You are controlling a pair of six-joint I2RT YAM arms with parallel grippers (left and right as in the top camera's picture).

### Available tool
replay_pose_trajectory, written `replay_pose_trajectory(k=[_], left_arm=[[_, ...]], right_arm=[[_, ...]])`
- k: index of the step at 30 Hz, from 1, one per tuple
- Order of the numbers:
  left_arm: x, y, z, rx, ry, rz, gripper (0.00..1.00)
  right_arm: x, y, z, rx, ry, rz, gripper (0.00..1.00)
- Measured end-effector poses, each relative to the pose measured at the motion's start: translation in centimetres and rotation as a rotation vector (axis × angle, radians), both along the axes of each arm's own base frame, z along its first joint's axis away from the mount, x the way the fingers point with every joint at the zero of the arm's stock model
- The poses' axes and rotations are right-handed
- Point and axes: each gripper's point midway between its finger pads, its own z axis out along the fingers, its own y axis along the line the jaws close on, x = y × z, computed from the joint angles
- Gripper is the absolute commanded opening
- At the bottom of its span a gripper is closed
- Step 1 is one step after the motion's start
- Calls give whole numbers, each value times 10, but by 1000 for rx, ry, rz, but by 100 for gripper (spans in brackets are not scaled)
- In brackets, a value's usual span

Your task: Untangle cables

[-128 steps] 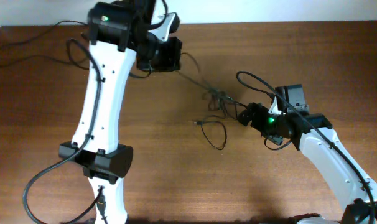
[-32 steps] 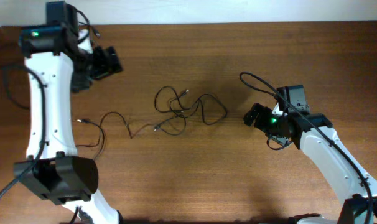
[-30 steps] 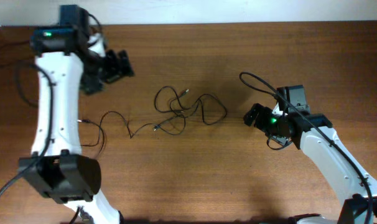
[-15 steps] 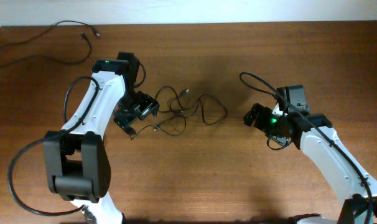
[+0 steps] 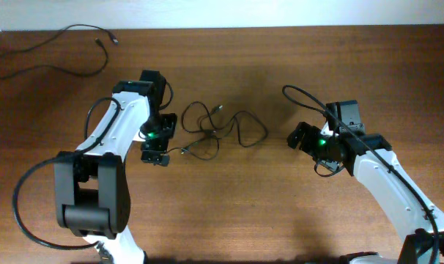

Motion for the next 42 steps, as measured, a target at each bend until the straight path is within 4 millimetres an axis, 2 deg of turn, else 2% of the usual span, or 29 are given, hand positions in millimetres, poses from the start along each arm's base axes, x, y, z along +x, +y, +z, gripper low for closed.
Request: replay_pose_trajectory(k=[2, 9, 13, 14, 15, 16, 17, 18, 21, 24, 25, 26, 27, 28, 29, 30, 31, 32, 33, 35, 39, 40, 42], left_arm=[[0, 3, 0, 20, -1, 10, 65], [1, 14, -1, 81, -8, 7, 65], [-1, 15, -3, 89, 1, 21, 42], [-2, 15, -4, 91, 5, 25, 29], [-3, 16, -4, 94, 6, 26, 22], [-3, 16, -4, 97, 6, 24, 19], [-4, 17, -4, 103, 9, 27, 4], [-5, 18, -4, 108, 14, 22, 0], [-9, 22, -4, 121, 29, -58, 0], [-1, 23, 5, 102, -6, -272, 0], [7, 22, 17, 94, -39, -386, 0], [28, 20, 46, 102, -148, -419, 0], [38, 18, 69, 106, -221, -472, 0], [55, 15, 104, 118, -336, -532, 0], [67, 11, 150, 134, -485, -589, 0], [69, 8, 196, 148, -617, -628, 0], [61, 4, 242, 159, -747, -658, 0], [55, 2, 265, 162, -815, -675, 0], [47, -1, 283, 160, -875, -687, 0], [40, -3, 304, 164, -953, -702, 0], [42, -12, 357, 217, -1184, -784, 0], [37, -14, 375, 238, -1250, -808, 0], [26, -15, 397, 272, -1327, -840, 0]], right_arm=[[0, -1, 0, -4, -1, -1, 98], [0, -1, 0, -5, -1, 1, 98], [0, -1, 0, -9, -2, 0, 98], [0, -1, 0, -9, -2, 0, 98], [0, -2, 0, -11, -2, -1, 98], [0, -2, 0, -12, -2, -2, 98], [0, -2, 0, -12, -2, -1, 98], [0, -2, 0, -12, -2, -2, 98], [0, -2, -1, -14, -2, -3, 98], [1, -3, -1, -15, -3, -3, 98], [1, -3, -1, -16, -3, -3, 98], [1, -3, -1, -18, -3, -4, 98], [1, -3, -1, -18, -3, -5, 98], [1, -3, -1, -19, -3, -5, 98], [1, -3, -1, -19, -4, -5, 98], [1, -3, -1, -19, -3, -5, 98], [1, -3, -1, -19, -3, -5, 98], [1, -3, -1, -19, -3, -5, 98], [1, -3, -1, -19, -3, -4, 98], [1, -3, -1, -18, -3, -5, 98], [1, -3, -1, -20, -4, -5, 98], [1, -4, -1, -21, -4, -6, 98], [1, -4, -1, -21, -3, -6, 98]])
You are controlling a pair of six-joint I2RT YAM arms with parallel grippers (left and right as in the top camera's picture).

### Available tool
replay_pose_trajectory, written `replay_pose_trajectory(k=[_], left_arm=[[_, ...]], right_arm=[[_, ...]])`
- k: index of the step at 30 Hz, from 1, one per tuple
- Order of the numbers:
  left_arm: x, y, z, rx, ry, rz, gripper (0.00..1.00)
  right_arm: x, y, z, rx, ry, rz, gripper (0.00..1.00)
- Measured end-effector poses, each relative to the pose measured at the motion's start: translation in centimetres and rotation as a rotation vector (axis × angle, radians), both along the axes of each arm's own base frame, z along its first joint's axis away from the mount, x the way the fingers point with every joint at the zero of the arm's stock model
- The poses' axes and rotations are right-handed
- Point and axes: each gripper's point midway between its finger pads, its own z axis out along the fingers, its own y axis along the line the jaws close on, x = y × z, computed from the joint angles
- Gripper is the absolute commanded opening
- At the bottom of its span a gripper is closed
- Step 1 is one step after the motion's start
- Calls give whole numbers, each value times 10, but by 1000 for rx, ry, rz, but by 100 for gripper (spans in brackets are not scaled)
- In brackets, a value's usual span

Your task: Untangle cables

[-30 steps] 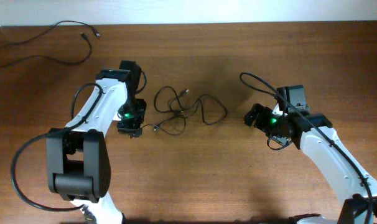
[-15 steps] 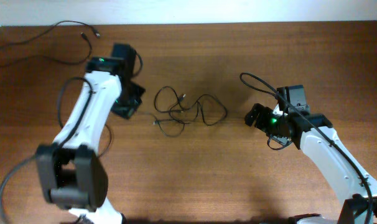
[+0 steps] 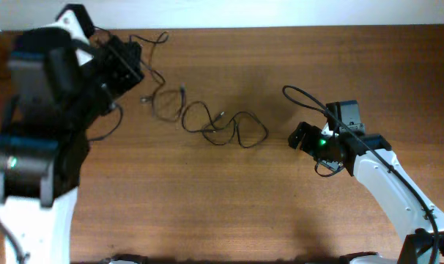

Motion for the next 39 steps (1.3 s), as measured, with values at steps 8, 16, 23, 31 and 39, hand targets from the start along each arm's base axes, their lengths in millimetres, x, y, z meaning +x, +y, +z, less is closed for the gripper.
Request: replay_pose_trajectory(k=[8, 16, 23, 31, 39], left_arm=[[-28, 33, -21, 305, 62, 47, 7], [-37, 163, -89, 606, 475, 654, 45], [-26, 198, -143, 571, 693, 783, 99], [33, 170, -218, 501, 816, 469, 95], [41, 122, -328, 357, 1097, 123, 91]], right_arm=[[-1, 0, 0, -1, 4, 1, 98], [-1, 0, -1, -1, 4, 1, 98], [-1, 0, -1, -3, 3, 6, 98], [-1, 0, -1, -6, 1, 13, 98], [-1, 0, -1, -6, 2, 13, 98]])
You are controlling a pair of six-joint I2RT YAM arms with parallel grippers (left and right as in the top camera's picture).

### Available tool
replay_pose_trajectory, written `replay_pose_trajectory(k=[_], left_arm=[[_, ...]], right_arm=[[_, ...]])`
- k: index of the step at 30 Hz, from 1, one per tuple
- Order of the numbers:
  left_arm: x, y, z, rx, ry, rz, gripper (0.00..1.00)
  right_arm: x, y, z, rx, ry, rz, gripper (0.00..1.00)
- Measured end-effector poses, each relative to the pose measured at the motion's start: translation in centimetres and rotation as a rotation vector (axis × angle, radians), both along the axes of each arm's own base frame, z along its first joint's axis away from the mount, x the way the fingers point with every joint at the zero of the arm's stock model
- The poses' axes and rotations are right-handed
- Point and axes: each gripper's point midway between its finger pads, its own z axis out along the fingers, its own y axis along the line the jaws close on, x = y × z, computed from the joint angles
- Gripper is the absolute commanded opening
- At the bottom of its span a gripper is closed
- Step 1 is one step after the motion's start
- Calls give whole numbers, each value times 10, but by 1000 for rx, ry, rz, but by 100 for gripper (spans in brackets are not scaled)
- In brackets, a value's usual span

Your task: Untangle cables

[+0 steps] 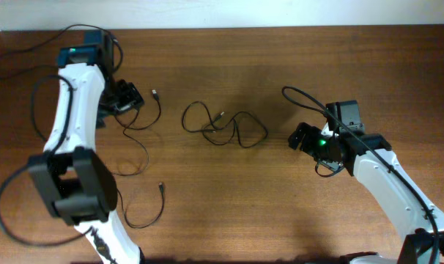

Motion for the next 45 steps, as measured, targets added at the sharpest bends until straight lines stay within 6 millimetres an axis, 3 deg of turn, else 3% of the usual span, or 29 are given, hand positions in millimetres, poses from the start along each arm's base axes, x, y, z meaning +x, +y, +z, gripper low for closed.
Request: replay_pose_trajectory(k=[2, 4, 9, 10, 12, 14, 17, 20, 21, 22, 27, 29, 31, 34, 35, 40, 45], left_arm=[[-3, -9, -29, -56, 69, -1, 90], [-4, -13, -46, -85, 103, 3, 91], [2, -15, -64, -99, 89, 28, 95], [3, -13, -66, -83, 87, 30, 100], [2, 2, -73, 3, 88, 31, 100], [2, 7, -81, 30, 79, 35, 90], [-10, 2, -95, 5, 117, 34, 88], [-12, -8, -98, -55, 123, 6, 56], [-12, -10, -98, -68, 124, -1, 33], [-12, -12, -98, -79, 124, 0, 1], [-30, -16, -83, -98, 206, -2, 0], [-12, -12, -48, -83, 148, -16, 0], [11, -9, 8, -62, 3, -66, 0], [30, -12, 105, -31, -279, -142, 0], [30, -19, 167, -19, -471, -212, 0], [24, -43, 279, -15, -875, -365, 0], [12, -61, 343, -24, -1107, -464, 0]], right_arm=[[0, 0, 0, 0, 0, 0, 98], [-1, 0, 0, 0, 5, 0, 98], [-10, -1, -4, -5, 46, 1, 98], [-12, -1, -5, -6, 51, 1, 98], [-13, -2, -5, -7, 57, 0, 98], [-13, -2, -5, -7, 58, 0, 98], [-13, -2, -5, -7, 59, 1, 98], [-12, -1, -5, -6, 53, 1, 98], [-11, -1, -5, -6, 51, 1, 98], [-11, -1, -5, -6, 51, 1, 98], [-11, -1, -5, -6, 49, 0, 98], [-11, -1, -5, -6, 49, 1, 98], [-10, -1, -4, -6, 45, 0, 98], [-9, -1, -4, -6, 40, 0, 98], [-9, -1, -4, -6, 40, 0, 98], [-9, -3, -4, -13, 39, -3, 98], [-9, -4, -5, -20, 43, -5, 98]])
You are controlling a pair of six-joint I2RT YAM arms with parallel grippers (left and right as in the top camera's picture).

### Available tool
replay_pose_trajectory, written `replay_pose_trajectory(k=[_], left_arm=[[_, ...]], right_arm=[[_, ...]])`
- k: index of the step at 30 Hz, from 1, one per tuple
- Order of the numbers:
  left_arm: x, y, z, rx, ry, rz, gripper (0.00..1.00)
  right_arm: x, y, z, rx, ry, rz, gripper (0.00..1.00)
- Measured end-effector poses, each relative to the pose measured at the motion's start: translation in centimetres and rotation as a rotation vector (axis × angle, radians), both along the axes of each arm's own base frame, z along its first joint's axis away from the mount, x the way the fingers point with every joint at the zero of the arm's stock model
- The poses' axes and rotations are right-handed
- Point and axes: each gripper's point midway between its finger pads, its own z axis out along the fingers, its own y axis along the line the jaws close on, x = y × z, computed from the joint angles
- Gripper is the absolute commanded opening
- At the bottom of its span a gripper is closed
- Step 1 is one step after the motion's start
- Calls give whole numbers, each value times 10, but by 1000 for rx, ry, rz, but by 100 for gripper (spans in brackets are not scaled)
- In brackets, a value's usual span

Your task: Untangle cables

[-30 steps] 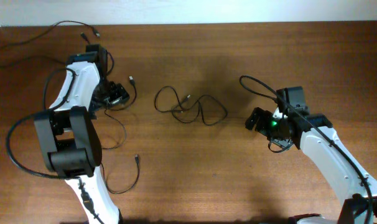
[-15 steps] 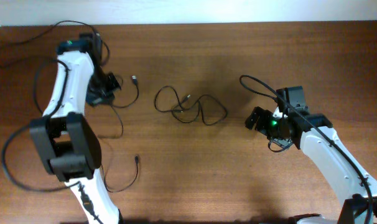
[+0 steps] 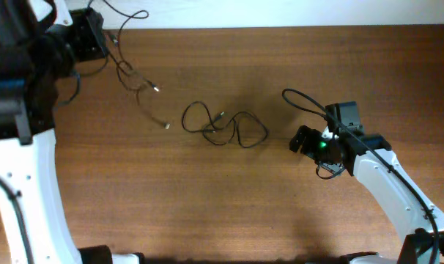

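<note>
My left arm is raised close to the overhead camera at the top left, and its gripper (image 3: 96,38) is shut on a thin black cable (image 3: 138,82). That cable hangs down to the right, with its plug ends near the table's middle left. A small tangle of black cable (image 3: 223,125) lies in loops at the table's centre, apart from the held cable. My right gripper (image 3: 295,139) rests low just right of the tangle, pointing at it with nothing between its fingers; its jaws look apart.
The brown wooden table (image 3: 207,213) fills the view, and its far edge meets a white wall at the top. The right arm's own wiring loop (image 3: 302,100) arches above its wrist. The left arm's white body covers the left side of the view.
My left arm was low at the upper left, with the freed cable trailing across the table's left side. It is now raised with that cable lifted off the table. The tangle and right arm are unchanged.
First my left gripper was down at the left edge of a larger tangle. Then it was raised at the upper left with a cable stretched out from the tangle. After that the cable lay separate on the left. Now it hangs from the raised gripper.
</note>
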Motion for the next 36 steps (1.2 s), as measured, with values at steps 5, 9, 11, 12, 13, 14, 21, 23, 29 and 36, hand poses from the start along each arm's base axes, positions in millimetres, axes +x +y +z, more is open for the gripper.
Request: replay_pose_trajectory(k=[5, 9, 11, 12, 13, 14, 21, 23, 29, 36], left_arm=[[-11, -5, 25, 20, -88, -28, 0], [-17, 1, -19, 92, 84, -31, 0], [-9, 24, -65, 168, 258, 59, 0], [-2, 35, -85, 198, 326, 98, 0], [5, 44, -102, 215, 379, 125, 0], [15, 57, -122, 233, 438, 160, 0], [27, 145, -219, 232, 733, 338, 0], [26, 189, -234, 238, 756, 439, 0], [56, 294, -232, 291, 562, 630, 2], [50, 373, -284, 283, 579, 734, 17]], right_arm=[[0, 0, 0, 0, 0, -1, 98], [0, 0, 0, 0, 0, 0, 98], [0, 0, 0, 0, 1, 0, 98], [0, 0, 0, -1, 2, 0, 98], [-1, 0, 0, -1, 5, 0, 98], [-2, 0, -1, -1, 7, 0, 98], [-3, 0, -1, -3, 12, 2, 98], [-3, 0, -1, -3, 12, 3, 98], [-3, -1, -1, -4, 14, 3, 98], [-3, -2, -2, -9, 14, 1, 98]])
